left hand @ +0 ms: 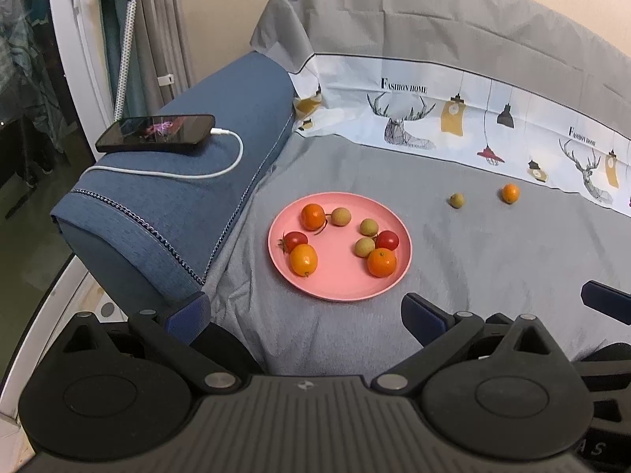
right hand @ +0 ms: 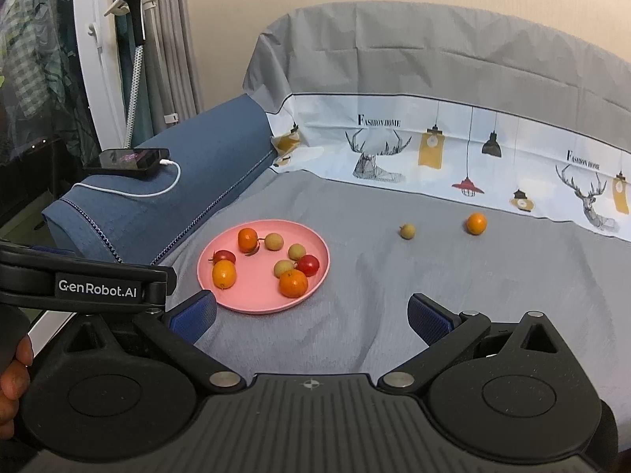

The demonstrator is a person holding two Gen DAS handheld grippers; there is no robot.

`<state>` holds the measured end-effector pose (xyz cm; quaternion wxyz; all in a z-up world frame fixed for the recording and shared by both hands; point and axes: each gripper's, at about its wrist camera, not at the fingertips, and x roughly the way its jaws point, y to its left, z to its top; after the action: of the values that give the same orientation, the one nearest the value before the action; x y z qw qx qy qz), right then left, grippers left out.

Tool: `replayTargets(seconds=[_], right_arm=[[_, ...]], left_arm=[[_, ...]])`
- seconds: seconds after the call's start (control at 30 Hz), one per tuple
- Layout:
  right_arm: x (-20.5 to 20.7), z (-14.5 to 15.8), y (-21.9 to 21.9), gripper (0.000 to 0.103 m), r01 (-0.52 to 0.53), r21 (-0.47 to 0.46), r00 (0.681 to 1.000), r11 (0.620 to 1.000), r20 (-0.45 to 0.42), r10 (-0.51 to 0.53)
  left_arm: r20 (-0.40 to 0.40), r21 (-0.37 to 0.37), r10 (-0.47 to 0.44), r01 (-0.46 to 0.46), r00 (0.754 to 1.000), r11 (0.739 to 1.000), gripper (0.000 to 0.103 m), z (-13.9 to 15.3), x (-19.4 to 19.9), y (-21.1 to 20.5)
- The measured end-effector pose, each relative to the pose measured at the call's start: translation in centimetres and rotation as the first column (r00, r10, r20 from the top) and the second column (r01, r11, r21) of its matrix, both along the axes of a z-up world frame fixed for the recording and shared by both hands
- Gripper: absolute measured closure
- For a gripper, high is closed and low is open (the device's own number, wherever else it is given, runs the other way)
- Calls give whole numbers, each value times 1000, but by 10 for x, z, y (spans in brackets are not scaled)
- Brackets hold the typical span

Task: Organize fruits

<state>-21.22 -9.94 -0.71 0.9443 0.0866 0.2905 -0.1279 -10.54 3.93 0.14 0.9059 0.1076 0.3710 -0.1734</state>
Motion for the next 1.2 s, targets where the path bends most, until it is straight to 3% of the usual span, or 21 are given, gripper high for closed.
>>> replayTargets(seconds=[0.47,0.87,1.2], right_arm=[[11,-15,-20,1,22,40,1000,999,-21,-22],[20,-35,-56,1,78,92,996,993,-43,-74],[36,-69,-129,1,251,86,966,964,-82,-244]], left_arm=[[-31,53,-26,27,999,998,0,-10,16,-23],[-57,106,-82,88,995,990,0,-20,37,-71],[-147,93,-113,127,983,988,0,-38,80,-138]])
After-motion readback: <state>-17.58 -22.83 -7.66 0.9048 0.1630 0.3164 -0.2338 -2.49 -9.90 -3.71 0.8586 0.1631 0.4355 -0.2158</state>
